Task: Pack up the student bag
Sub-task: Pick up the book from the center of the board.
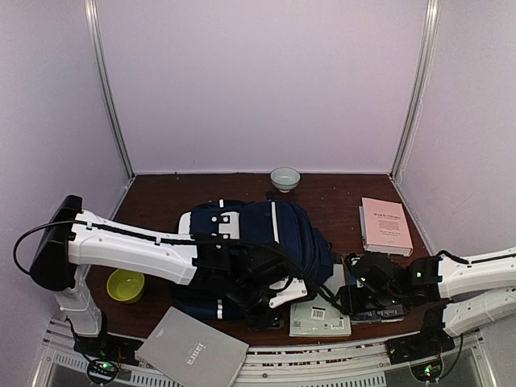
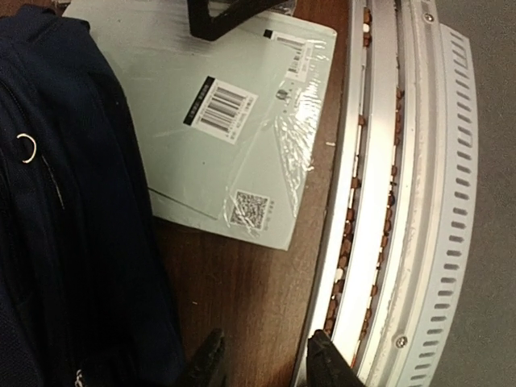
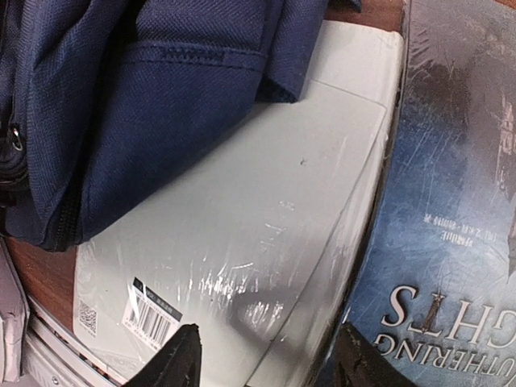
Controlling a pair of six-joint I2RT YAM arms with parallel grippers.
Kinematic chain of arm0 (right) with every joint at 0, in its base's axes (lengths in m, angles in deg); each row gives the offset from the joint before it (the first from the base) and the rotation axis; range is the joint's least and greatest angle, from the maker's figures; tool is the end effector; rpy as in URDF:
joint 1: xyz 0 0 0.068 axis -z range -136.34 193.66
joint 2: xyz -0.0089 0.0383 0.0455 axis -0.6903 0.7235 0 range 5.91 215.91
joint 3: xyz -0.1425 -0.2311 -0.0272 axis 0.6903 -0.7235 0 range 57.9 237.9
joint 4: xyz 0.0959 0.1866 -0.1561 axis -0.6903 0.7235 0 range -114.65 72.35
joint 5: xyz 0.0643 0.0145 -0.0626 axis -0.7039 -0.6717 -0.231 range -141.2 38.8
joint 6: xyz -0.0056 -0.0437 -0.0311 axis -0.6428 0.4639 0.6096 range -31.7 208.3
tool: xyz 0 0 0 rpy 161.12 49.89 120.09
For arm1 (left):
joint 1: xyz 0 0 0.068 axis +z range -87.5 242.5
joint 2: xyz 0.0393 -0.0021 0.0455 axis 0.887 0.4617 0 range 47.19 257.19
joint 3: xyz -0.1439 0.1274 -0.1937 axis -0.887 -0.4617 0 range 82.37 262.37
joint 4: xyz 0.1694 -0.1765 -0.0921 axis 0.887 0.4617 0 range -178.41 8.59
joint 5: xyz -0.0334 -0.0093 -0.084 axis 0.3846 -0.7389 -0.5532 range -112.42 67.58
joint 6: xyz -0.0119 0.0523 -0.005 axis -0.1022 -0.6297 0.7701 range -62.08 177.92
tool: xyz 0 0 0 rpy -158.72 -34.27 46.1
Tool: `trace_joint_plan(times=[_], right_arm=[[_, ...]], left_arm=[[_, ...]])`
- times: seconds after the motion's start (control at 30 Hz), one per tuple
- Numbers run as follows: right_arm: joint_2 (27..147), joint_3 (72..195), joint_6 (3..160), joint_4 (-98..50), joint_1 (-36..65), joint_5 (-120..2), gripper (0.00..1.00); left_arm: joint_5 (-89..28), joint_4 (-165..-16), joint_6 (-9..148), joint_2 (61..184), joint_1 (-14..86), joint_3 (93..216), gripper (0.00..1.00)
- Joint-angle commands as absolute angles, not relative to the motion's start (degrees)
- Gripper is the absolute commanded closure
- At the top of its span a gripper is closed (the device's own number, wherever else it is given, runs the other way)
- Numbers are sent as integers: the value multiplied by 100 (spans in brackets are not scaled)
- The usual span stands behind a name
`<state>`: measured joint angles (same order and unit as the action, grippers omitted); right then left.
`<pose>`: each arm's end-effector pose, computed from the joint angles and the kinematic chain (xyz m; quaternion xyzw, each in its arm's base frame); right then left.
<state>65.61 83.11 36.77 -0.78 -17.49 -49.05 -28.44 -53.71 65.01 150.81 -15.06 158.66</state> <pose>0.0882 0.1572 0.1589 -0.0755 0.9590 0.2168 0.1661 0.0779 -0.3706 0.2144 0.5694 0.7842 -0.2001 0.1441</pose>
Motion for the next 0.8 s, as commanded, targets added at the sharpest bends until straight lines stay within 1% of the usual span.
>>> trace_joint_plan(times=[0.0, 0.23, 0.37, 0.47, 0.5, 0.57, 0.77], right_arm=[[6512, 8086, 3248, 338, -1963, -4524, 42], [6689, 8093, 2859, 245, -2384, -4447, 42], [6802, 8403, 2741, 388, -2840, -4576, 42], [6628, 8261, 2461, 490, -3041, -4502, 40], [6568, 8146, 2383, 382, -3051, -4555, 40], [6501, 7947, 2286, 33, -3052, -4615, 35], [6888, 7892, 2269, -390, -3052, -4561, 31]], left_arm=[[-2937, -5278, 7088, 15292, -1458, 16099, 64], [-2937, -5391, 7541, 15759, -1458, 16277, 61], [-3052, -5407, 7829, 15855, -1458, 16181, 65], [-3123, -5656, 7924, 15813, -1458, 15947, 66], [-3136, -5688, 7927, 15802, -1458, 15916, 66], [-3140, -5722, 7912, 15811, -1458, 15913, 67], [-3316, -5790, 7875, 16025, -1432, 16021, 67]])
